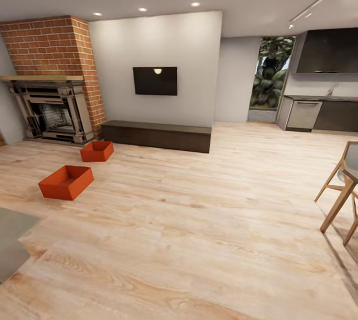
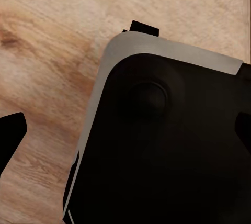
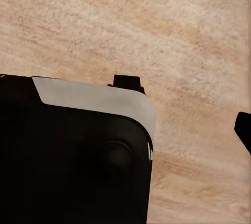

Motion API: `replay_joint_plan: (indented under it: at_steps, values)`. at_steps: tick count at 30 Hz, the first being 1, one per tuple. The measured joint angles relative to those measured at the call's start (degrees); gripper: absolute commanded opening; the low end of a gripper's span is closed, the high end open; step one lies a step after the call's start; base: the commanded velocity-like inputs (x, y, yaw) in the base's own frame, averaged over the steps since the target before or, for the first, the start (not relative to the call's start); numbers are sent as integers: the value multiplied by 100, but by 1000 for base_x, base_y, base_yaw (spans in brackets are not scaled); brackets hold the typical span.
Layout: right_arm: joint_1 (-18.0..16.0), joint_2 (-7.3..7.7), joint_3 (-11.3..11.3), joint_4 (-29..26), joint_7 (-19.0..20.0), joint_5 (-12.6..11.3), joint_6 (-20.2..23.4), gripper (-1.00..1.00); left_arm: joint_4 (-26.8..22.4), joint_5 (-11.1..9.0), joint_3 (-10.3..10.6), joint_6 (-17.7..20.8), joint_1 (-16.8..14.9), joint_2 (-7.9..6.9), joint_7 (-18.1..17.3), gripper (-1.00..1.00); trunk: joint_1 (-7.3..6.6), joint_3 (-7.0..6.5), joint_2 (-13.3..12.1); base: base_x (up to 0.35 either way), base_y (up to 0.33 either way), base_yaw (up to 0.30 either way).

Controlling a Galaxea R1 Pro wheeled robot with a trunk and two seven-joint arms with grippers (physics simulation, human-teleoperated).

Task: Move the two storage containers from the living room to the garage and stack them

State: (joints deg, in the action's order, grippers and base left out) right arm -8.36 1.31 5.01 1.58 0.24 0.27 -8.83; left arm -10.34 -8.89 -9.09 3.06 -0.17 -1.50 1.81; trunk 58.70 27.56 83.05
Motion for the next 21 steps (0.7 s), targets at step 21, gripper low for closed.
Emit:
replay_joint_plan:
  at_steps: [21]
  values:
    - [-1, 29, 3, -24, 3, -14, -5, 100, 6, -1, 0, -4, 0, 8, 0, 100, 0, 0, 0, 322, 0, 0]
